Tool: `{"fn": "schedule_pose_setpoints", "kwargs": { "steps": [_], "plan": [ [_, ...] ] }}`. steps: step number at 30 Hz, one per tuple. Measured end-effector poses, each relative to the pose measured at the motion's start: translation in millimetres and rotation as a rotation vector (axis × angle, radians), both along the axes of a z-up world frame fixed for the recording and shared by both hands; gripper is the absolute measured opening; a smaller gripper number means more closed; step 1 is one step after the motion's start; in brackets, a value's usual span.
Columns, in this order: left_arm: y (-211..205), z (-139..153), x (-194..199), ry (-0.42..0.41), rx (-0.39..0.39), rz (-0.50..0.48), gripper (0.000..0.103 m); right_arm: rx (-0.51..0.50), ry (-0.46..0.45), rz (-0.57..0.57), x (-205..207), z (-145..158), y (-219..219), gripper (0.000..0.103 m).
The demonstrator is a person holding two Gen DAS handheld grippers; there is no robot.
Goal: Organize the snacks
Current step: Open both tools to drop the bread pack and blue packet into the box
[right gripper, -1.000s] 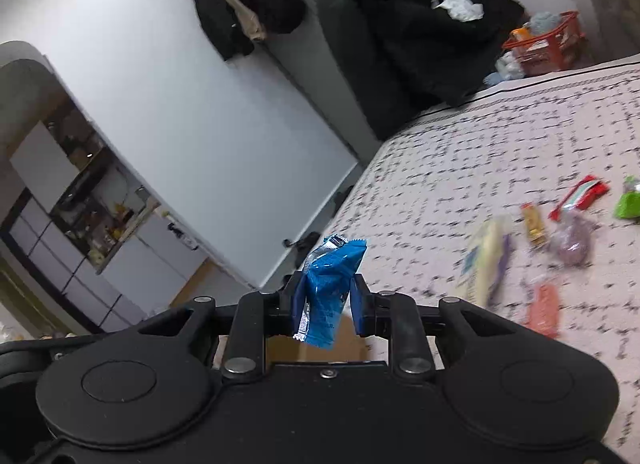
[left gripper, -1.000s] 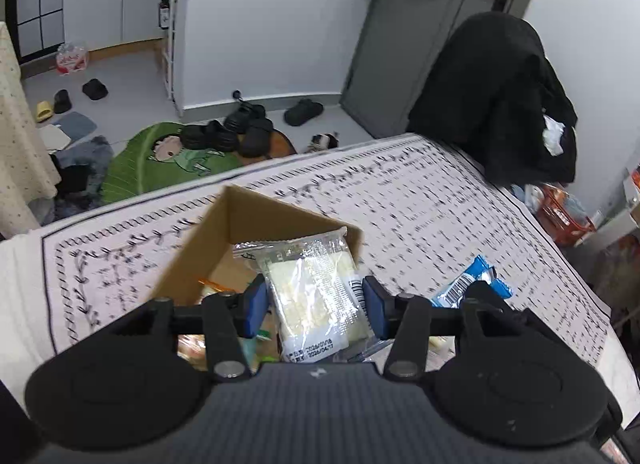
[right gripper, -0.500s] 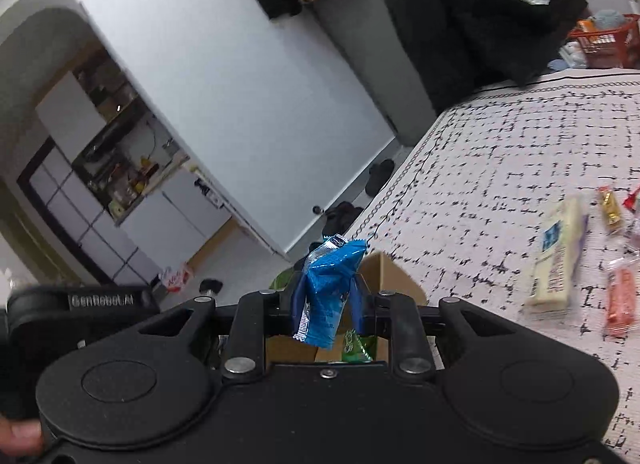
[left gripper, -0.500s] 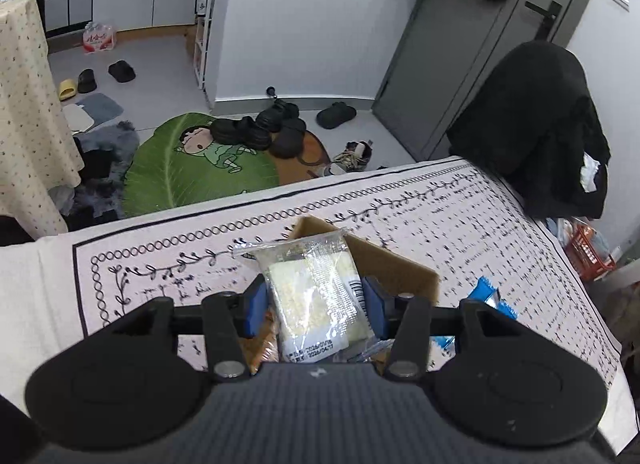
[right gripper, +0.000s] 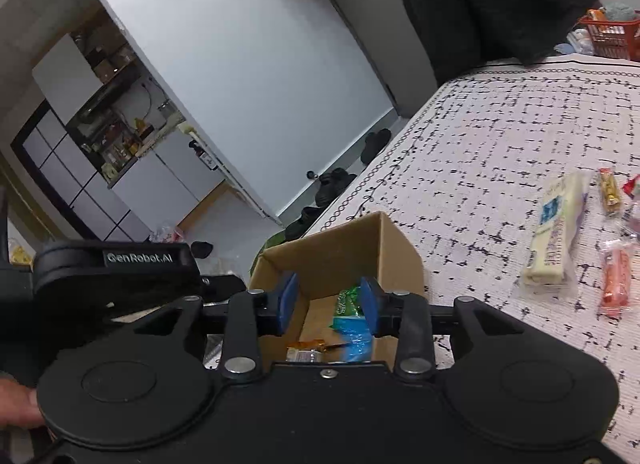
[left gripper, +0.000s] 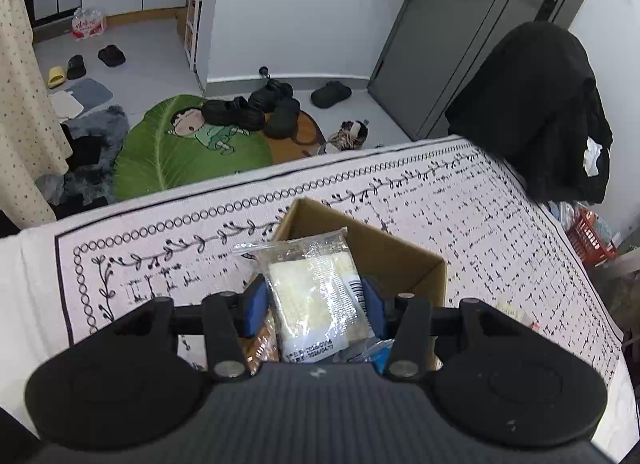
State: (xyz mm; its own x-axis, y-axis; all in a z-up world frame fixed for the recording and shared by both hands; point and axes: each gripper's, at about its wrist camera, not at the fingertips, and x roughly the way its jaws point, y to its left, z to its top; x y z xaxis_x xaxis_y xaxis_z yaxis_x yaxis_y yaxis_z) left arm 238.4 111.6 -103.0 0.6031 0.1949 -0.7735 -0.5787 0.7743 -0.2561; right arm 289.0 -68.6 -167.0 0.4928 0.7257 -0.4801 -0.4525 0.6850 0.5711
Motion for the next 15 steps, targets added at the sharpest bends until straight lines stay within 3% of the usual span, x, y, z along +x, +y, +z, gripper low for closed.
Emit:
{"fn": "schedule_pose_setpoints", "kwargs": {
  "steps": [4,8,15],
  "plan": [
    [-5.5,-3.4,1.1,0.016,-0.019,-0.008,0.05,0.008,0.003,-0.033,0.9,3.3,-16.5,0.047],
    [-16.7,-1.5,2.9,0.02,-0.006,-0.019,0.05,0.002,0.011,-0.069,4.1,4.6,-33.3,0.048],
    [-34.3,10.4,5.4,0.021,0.023,-0.026,0.062,-0.016,0.05,-0.141,16.2,2.1,-62.5,0.056]
  ]
}}
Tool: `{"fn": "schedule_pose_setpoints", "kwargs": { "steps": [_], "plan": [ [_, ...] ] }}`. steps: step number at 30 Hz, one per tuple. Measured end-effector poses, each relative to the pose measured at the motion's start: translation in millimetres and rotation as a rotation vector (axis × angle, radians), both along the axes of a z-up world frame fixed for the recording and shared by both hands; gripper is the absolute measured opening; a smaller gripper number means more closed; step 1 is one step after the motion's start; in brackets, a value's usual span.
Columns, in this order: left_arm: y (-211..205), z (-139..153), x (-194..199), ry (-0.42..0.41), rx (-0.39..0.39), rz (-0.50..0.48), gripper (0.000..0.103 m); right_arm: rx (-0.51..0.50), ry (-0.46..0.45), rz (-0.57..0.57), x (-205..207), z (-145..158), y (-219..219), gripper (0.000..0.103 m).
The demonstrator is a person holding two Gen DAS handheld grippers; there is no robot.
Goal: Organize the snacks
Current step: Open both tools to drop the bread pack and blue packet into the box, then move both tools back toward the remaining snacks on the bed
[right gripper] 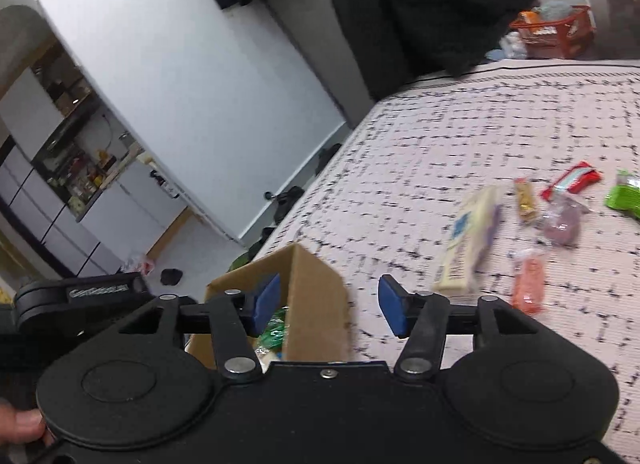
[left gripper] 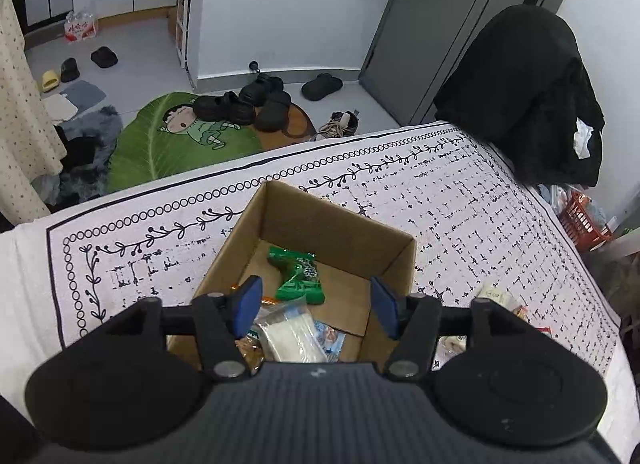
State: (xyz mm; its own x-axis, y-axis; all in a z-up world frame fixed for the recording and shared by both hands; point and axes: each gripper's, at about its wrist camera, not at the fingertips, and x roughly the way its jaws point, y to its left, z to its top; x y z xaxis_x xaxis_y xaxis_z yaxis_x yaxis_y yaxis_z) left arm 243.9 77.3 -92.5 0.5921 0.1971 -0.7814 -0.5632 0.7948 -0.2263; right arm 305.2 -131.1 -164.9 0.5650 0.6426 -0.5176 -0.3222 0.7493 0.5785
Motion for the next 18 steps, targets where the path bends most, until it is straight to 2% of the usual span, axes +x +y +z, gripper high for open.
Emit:
{"fn": "schedule_pose_setpoints", "kwargs": {
  "steps": [3,5,10,15,18],
  "plan": [
    [-9.5,2.4,0.4,0.008,0.01,-0.01,0.072,-0.005,0.012,-0.013,2.5,-0.9,-9.1,0.061],
    [-16.1,3.0,0.3,0.015,0.017,-0.016,0.074,-0.008,0.011,-0.014,2.7,-0.2,-14.3,0.064],
    [-27.3,5.1,-1.7,0.021,0.02,-0.023,0.076,-0.021,0.013,-0.009,3.3,2.1,-25.7,0.069],
    [-44.2,9.2,-3.2,0.032,0.054,-0.034,0.082,-0.047,0.019,-0.008,5.5,2.4,-38.1,0.076],
    [-53.2,10.4,-4.7,0.03,0.067,-0.04,0.084,-0.055,0.023,-0.011,6.5,2.4,-46.5,0.077]
  ]
}}
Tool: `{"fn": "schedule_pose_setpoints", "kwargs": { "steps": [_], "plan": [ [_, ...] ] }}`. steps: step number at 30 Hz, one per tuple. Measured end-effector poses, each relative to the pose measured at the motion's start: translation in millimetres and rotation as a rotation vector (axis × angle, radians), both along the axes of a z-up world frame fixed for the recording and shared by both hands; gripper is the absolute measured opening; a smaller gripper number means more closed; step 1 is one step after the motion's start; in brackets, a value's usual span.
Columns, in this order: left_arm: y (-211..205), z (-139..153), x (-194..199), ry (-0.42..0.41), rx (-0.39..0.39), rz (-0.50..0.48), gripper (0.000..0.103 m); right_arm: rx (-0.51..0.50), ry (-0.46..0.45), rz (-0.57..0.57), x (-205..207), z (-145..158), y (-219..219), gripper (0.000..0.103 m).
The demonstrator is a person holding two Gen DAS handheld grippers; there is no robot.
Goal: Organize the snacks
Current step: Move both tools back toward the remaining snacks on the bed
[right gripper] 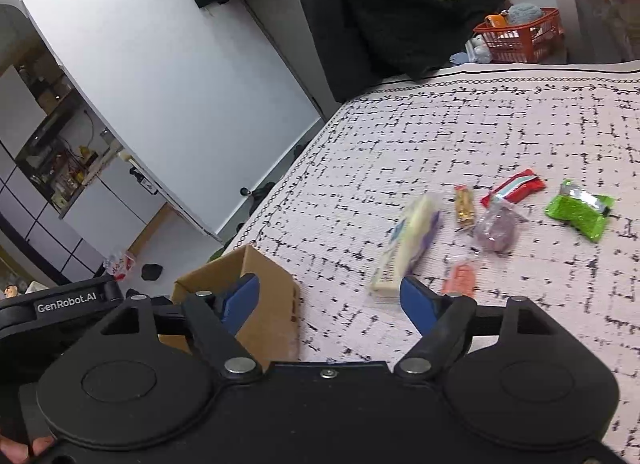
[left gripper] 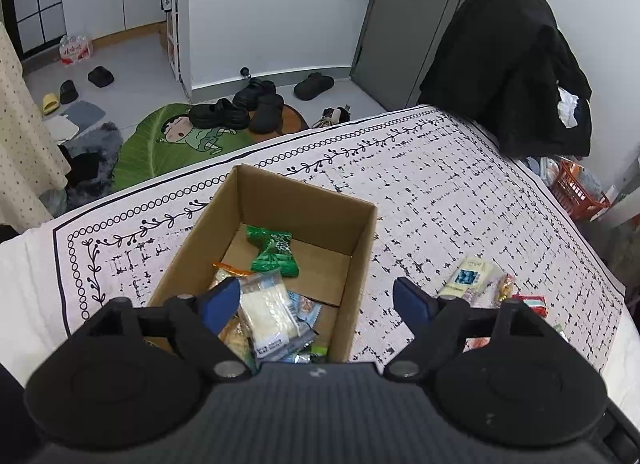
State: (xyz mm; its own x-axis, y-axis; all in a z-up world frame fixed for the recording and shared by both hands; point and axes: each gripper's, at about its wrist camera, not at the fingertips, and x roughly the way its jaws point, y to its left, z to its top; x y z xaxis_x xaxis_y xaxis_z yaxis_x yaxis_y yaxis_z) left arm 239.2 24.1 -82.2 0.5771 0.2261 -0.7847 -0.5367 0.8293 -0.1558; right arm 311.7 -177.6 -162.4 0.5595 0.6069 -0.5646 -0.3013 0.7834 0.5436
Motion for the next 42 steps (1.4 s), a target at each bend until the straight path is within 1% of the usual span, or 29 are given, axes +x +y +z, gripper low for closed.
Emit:
{"fn": "schedule_pose_setpoints", "kwargs": {
  "steps": [3,4,7,9,10,11,13,15,18,23,25,29,35,37,41,42],
  "plan": [
    [-10.7,-0.3,0.1,-0.001,0.005,-0.011,0.086,0.0,0.002,0.003,1.0,0.0,-8.8,0.079],
    [-14.8,-0.6,0.1,0.0,0.011,-0.014,0.088,-0.003,0.002,0.004,1.4,-0.5,-12.1,0.082],
    [-25.4,-1.0,-1.0,-0.014,0.014,-0.029,0.094,-0.02,0.001,-0.001,2.8,-2.3,-20.8,0.084],
    [-32.0,-1.1,-1.7,-0.028,0.018,-0.034,0.102,-0.023,0.007,-0.011,5.1,-4.0,-28.4,0.084],
    [-35.1,-1.1,-1.4,-0.035,0.018,-0.035,0.103,-0.021,0.01,-0.013,5.8,-5.1,-32.0,0.085],
    [-38.1,-1.4,-1.3,-0.041,0.015,-0.038,0.103,-0.02,0.012,-0.016,7.5,-5.9,-35.8,0.085],
    [-43.3,-3.3,0.0,-0.045,0.002,-0.048,0.103,-0.022,0.017,-0.03,10.7,-7.6,-43.2,0.09],
    [-47.2,-6.3,1.8,-0.051,-0.025,-0.065,0.103,-0.029,0.017,-0.054,13.7,-9.0,-51.0,0.092],
    [-54.1,-9.5,1.7,-0.089,-0.054,-0.071,0.103,-0.047,-0.001,-0.076,17.3,-8.6,-61.0,0.098],
    [-69.9,-12.8,7.0,-0.113,-0.055,-0.104,0.103,-0.063,0.007,-0.127,24.5,-13.7,-77.6,0.099],
    [-76.9,-13.5,10.7,-0.109,-0.046,-0.117,0.103,-0.069,0.013,-0.153,26.9,-16.6,-84.0,0.099],
    [-88.5,-18.6,20.3,-0.084,-0.054,-0.174,0.103,-0.082,0.026,-0.181,31.4,-21.6,-91.5,0.099],
    [-94.1,-28.3,28.2,-0.07,-0.055,-0.188,0.103,-0.064,0.042,-0.219,35.3,-27.6,-106.0,0.099],
    [-95.9,-31.6,29.0,-0.077,-0.051,-0.201,0.103,-0.051,0.055,-0.228,37.9,-31.1,-111.5,0.099],
    [-96.2,-40.4,29.5,-0.091,-0.044,-0.199,0.102,-0.064,0.081,-0.257,41.8,-39.2,-115.9,0.098],
    [-96.7,-43.4,31.4,-0.09,-0.05,-0.206,0.102,-0.061,0.087,-0.255,42.8,-41.0,-115.5,0.096]
  ]
}}
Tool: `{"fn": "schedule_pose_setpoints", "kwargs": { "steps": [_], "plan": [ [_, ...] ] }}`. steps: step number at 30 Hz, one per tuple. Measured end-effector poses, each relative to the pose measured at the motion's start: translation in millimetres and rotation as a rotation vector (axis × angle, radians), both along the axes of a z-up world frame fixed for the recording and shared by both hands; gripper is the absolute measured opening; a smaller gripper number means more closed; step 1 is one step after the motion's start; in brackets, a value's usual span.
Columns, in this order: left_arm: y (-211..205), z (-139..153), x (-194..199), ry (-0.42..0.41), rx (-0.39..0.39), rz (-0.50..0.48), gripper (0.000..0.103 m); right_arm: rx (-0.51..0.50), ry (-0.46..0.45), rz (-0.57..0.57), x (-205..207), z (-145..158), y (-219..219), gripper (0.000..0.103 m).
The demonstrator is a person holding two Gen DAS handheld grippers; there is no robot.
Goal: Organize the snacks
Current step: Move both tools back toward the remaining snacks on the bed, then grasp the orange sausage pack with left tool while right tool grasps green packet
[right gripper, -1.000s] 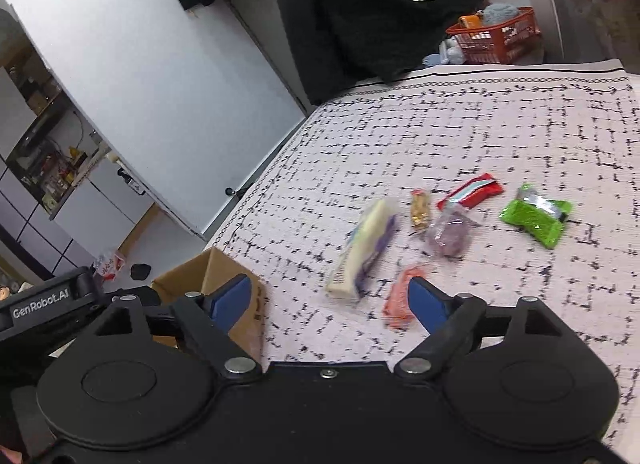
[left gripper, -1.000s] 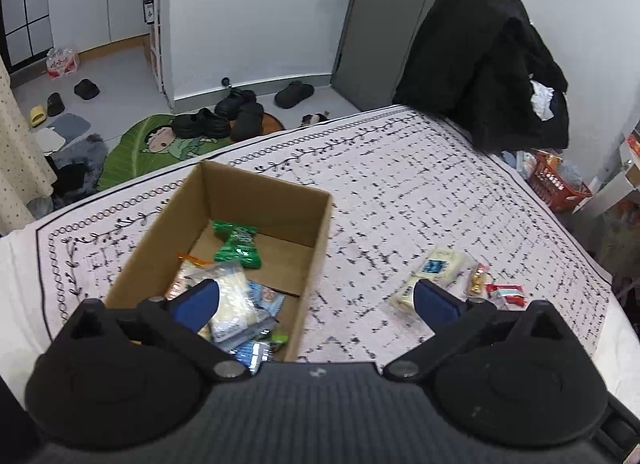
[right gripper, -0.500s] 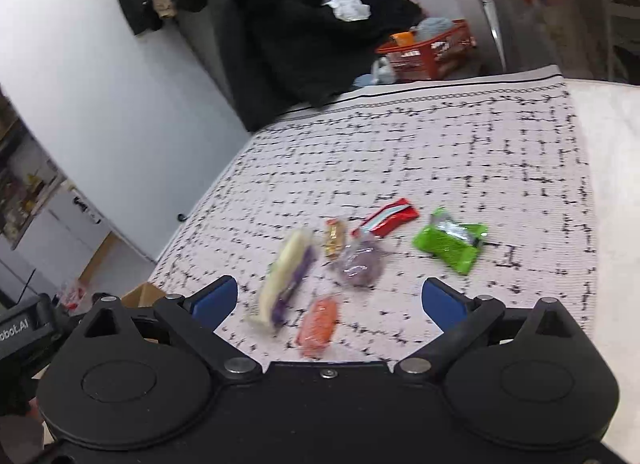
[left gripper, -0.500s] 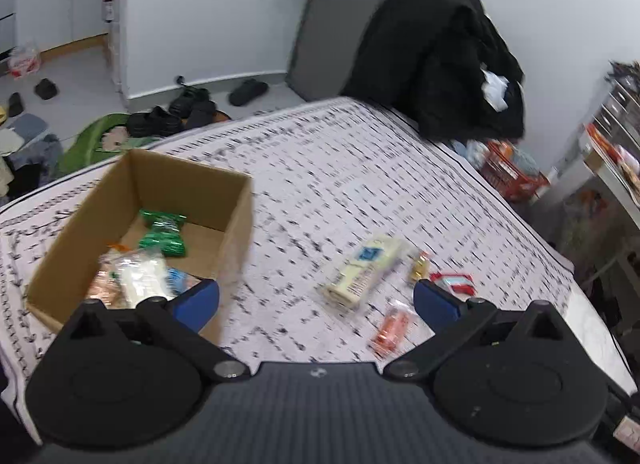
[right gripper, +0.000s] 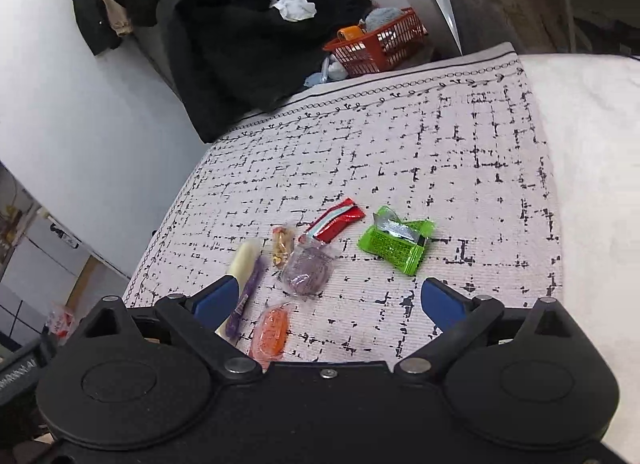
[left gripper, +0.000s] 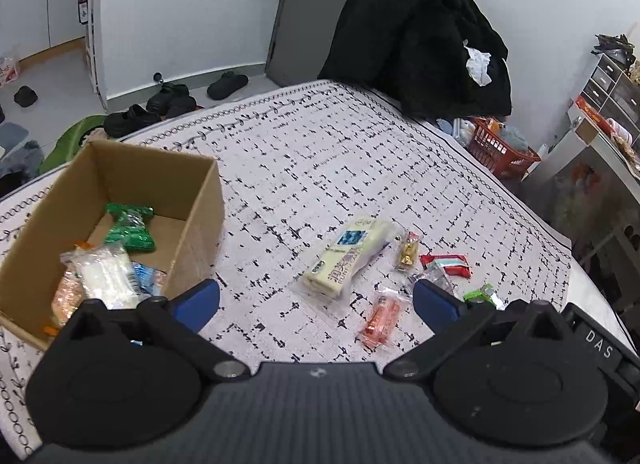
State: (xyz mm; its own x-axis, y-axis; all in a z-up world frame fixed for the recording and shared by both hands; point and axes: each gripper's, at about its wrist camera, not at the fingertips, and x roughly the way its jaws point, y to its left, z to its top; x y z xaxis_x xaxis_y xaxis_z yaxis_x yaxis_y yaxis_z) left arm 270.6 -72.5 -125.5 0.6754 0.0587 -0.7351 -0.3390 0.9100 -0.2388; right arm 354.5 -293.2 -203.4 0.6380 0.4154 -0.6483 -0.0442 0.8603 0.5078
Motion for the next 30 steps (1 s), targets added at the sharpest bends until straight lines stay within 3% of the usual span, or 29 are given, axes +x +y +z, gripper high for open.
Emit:
{"fn": "schedule_pose_setpoints", "kwargs": {
  "steps": [7,20,30],
  "plan": [
    [-6.1,-24.9,15.4,0.011,-0.027,-0.033,0.094,-0.004,0.042,-0.003,11.7,-13.4,0.5,0.082],
    [-34.1,-80.4,55.1,0.079,-0.163,-0.142,0.063,-0.038,0.077,-0.067,39.8,-35.8,-17.0,0.075],
    [-49.1,-104.6,81.2,0.098,-0.141,-0.163,0.063,-0.053,0.096,-0.055,62.6,-54.3,-4.9,0.069]
  ]
}}
